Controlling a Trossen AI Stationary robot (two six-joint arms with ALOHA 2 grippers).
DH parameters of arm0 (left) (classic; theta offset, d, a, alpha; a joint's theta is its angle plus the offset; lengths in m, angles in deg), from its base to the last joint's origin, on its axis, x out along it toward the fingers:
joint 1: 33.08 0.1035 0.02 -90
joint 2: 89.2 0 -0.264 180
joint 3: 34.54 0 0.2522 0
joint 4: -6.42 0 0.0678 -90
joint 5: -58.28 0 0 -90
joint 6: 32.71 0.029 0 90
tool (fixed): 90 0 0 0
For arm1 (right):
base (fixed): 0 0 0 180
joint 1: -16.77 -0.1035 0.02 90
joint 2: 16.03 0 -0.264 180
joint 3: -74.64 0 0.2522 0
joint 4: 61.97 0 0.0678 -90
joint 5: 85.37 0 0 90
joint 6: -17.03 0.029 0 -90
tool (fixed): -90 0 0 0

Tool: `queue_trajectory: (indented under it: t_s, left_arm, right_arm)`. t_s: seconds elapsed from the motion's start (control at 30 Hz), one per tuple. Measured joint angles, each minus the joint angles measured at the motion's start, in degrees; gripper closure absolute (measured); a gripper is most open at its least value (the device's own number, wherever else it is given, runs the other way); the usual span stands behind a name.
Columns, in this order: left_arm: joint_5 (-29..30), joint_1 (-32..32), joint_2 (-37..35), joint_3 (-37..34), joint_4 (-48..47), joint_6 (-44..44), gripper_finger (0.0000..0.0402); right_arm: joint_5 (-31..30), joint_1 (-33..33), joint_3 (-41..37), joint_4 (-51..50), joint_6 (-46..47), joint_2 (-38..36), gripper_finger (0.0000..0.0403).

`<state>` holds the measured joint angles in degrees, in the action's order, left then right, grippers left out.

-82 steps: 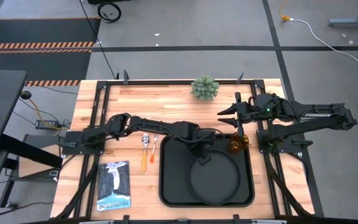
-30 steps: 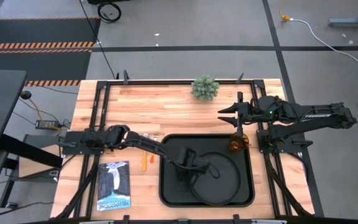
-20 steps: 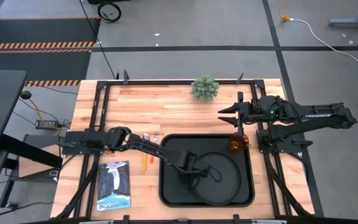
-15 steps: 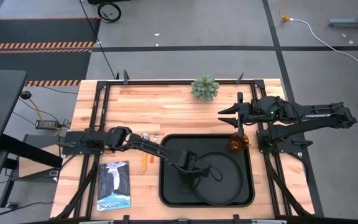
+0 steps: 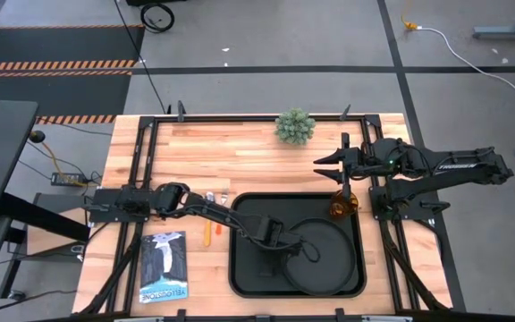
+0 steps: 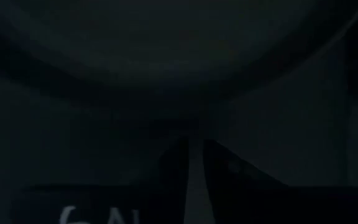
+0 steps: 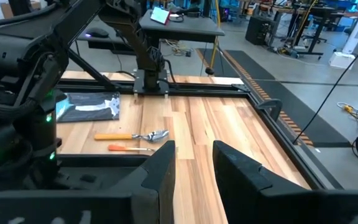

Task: Pick and place plate/cup/fork/spoon on tray
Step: Put the black plate on the black tray to the bottom left of the brown cup, then put the orange fork on the black tray to the left of the grey plate

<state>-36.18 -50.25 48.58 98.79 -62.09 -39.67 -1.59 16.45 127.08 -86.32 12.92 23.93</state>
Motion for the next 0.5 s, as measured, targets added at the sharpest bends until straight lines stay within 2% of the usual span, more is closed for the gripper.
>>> queue_trajectory:
  t_s: [0.17, 0.4, 0.5]
  left_arm:
    - [6.41, 0.13, -1.50, 0.00, -10.48, 0.08, 0.0347]
    - [22.21, -1.49, -2.45, 0.07, -21.42, 4.26, 0.0347]
    - [23.70, -1.88, -2.45, 0.07, -23.33, 3.37, 0.0347]
  right_arm:
    - [0.00, 0.00, 0.00, -0.71, 0.06, 0.02, 0.0289]
    - [0.04, 0.00, -0.68, -0.82, 0.00, 0.14, 0.0289]
    - [0.21, 0.00, -0.68, -0.83, 0.04, 0.20, 0.0289]
